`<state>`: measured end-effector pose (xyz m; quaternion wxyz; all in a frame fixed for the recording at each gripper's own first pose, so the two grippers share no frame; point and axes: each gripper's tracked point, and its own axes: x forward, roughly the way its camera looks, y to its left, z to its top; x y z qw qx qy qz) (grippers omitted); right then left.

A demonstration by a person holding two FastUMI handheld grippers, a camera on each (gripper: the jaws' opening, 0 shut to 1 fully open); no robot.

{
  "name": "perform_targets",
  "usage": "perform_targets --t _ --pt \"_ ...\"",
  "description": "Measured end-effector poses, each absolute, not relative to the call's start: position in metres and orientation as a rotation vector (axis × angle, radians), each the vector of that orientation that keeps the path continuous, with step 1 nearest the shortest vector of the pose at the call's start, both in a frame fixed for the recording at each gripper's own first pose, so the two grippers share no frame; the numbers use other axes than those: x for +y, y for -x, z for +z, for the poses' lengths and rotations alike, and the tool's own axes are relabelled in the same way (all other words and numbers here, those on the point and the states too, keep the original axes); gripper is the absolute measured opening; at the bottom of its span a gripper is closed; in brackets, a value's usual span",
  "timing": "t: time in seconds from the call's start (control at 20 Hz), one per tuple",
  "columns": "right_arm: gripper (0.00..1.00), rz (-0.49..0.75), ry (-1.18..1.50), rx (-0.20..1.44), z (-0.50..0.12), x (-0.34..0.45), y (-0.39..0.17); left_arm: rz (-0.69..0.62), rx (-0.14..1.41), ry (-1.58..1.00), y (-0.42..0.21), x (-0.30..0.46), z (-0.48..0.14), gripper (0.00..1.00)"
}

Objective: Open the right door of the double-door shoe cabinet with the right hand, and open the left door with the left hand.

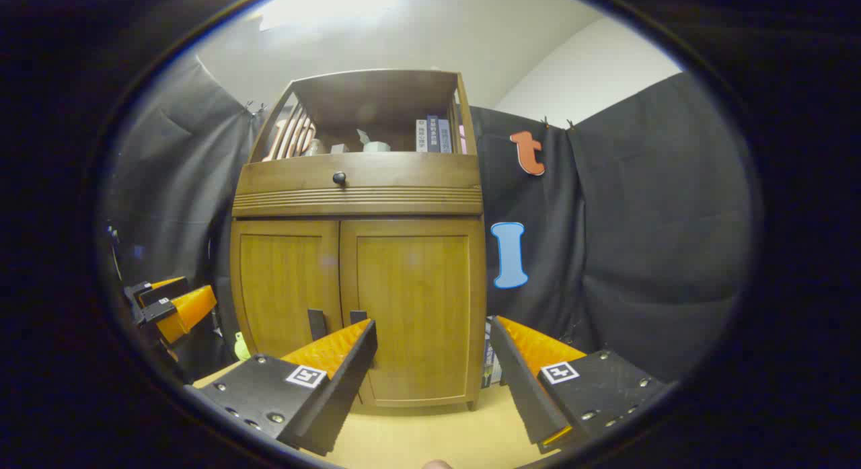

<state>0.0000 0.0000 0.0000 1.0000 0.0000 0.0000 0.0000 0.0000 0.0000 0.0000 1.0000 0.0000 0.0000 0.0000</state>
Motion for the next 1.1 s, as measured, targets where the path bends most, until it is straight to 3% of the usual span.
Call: perform_targets --t 0.55,1.1 --pt "1.0 0.003 -0.023 0.061 -0.018 -0.004 -0.019 0.025 0.047 0.014 -0.009 0.011 -0.012 0.94" --pt "1.0 0.058 0.043 0.123 -0.048 0.018 -0.099 0.048 0.114 0.044 -0.02 0.021 -0.028 0.96"
